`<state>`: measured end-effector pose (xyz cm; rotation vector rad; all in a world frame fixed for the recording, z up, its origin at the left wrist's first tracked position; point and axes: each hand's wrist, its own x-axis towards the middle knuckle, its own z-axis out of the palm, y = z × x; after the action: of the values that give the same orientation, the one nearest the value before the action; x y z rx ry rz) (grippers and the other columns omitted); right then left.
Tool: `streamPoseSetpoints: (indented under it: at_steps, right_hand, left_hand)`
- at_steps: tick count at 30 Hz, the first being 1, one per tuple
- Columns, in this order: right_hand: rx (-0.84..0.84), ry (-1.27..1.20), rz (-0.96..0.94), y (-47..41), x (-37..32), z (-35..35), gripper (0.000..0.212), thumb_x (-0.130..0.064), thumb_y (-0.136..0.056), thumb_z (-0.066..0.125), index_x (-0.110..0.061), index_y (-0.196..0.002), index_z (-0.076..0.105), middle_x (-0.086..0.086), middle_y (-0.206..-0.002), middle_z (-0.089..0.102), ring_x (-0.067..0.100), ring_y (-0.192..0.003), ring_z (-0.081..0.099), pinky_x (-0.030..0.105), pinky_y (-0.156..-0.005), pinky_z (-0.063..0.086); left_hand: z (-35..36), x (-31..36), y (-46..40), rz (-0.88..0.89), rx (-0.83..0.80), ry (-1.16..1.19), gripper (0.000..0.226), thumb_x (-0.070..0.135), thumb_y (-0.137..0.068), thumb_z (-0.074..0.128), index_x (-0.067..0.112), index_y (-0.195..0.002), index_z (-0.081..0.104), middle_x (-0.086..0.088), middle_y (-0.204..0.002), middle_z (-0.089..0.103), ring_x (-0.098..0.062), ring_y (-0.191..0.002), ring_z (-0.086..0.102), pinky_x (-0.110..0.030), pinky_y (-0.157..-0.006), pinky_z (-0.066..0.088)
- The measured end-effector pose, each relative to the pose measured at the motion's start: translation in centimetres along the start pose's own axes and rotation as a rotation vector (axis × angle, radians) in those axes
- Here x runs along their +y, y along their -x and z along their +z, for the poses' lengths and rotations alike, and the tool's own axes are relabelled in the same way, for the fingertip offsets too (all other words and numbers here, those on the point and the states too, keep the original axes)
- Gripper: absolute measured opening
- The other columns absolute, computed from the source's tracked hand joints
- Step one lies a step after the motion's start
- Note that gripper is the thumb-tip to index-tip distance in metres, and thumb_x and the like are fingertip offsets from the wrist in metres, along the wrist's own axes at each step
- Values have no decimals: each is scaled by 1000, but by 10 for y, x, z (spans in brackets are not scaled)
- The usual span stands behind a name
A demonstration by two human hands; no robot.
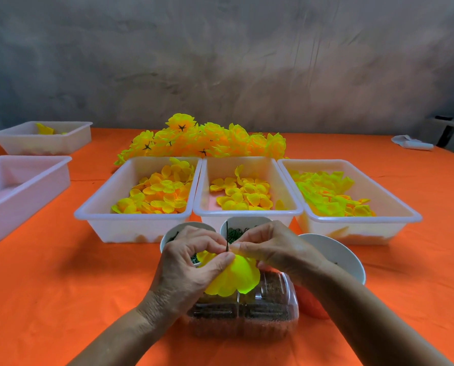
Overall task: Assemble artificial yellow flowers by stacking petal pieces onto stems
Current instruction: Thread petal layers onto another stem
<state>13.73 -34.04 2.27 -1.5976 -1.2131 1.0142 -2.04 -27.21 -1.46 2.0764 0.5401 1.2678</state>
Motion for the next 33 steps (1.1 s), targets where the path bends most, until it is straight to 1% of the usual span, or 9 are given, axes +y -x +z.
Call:
streamPoseSetpoints:
  at_steps: [6, 9, 12, 15, 17, 21, 25, 29, 33]
  right_hand:
    - [343, 41, -103, -12, -1, -30, 8, -12, -82, 71, -14, -75, 72, 0, -69, 67, 0, -56, 56, 10, -49, 40]
    - [582, 157, -122, -27, 4, -65, 8, -7, -82, 70, -5, -88, 74, 12, -89, 72, 11, -75, 64, 23, -68, 47]
    - [765, 535, 8, -38, 14, -104, 20, -5, -83, 62, -11, -97, 75, 14, -109, 70, 27, -104, 63, 30, -87, 45]
    - [727, 744, 213, -46, 27, -132, 36, 1, -80, 49, -18, -96, 75, 16, -117, 66, 34, -114, 55, 34, -93, 47]
    - [648, 842, 317, -52, 32, -140, 34, -2, -82, 48, -18, -94, 75, 18, -117, 64, 36, -116, 50, 39, -93, 47]
    - [464, 961, 380, -65, 41, -143, 41, -1, -84, 41, -19, -107, 70, 18, -126, 58, 35, -125, 39, 40, -99, 41]
    - [572, 765, 262, -72, 50, -142, 33, 2, -83, 52, 0, -112, 67, 23, -122, 61, 34, -116, 54, 38, -96, 44]
    - [945, 408, -29, -66, 47, -147, 26, -10, -77, 73, -4, -102, 72, 16, -105, 70, 25, -99, 65, 33, -91, 47]
    - [1075, 100, -170, -60, 38, -153, 21, -5, -74, 74, -5, -95, 72, 10, -90, 68, 16, -79, 59, 24, -73, 42]
  left_hand:
    - [-4, 1, -13, -33, -119, 28, 21, 40, -64, 70, 19, -63, 69, 3, -73, 68, -19, -81, 64, -44, -79, 50]
    - [-5, 0, -13, -44, -154, 35, 19, 39, -66, 69, 21, -64, 69, 2, -74, 67, -19, -81, 63, -47, -79, 49]
    - [-5, 0, -13, -57, -147, 41, 20, 40, -66, 69, 20, -64, 68, 1, -75, 66, -20, -81, 63, -46, -79, 49]
    - [-4, 0, -13, -60, -141, 48, 21, 41, -66, 68, 20, -64, 68, 2, -74, 66, -19, -80, 63, -43, -78, 49]
    - [-3, 0, -13, -59, -137, 49, 22, 41, -66, 68, 19, -64, 68, 2, -73, 65, -17, -78, 62, -40, -77, 49]
    - [-3, 0, -13, -62, -138, 47, 24, 41, -66, 68, 17, -64, 67, 1, -72, 64, -15, -76, 62, -37, -76, 49]
    - [-3, 1, -12, -59, -133, 47, 23, 41, -66, 68, 18, -64, 67, 2, -72, 64, -15, -77, 62, -35, -76, 49]
    - [-3, 0, -13, -64, -132, 47, 23, 42, -66, 68, 19, -64, 67, 4, -71, 64, -14, -75, 62, -35, -75, 48]
    - [-3, 0, -12, -71, -131, 38, 24, 44, -66, 68, 20, -63, 67, 3, -72, 64, -14, -75, 61, -35, -75, 48]
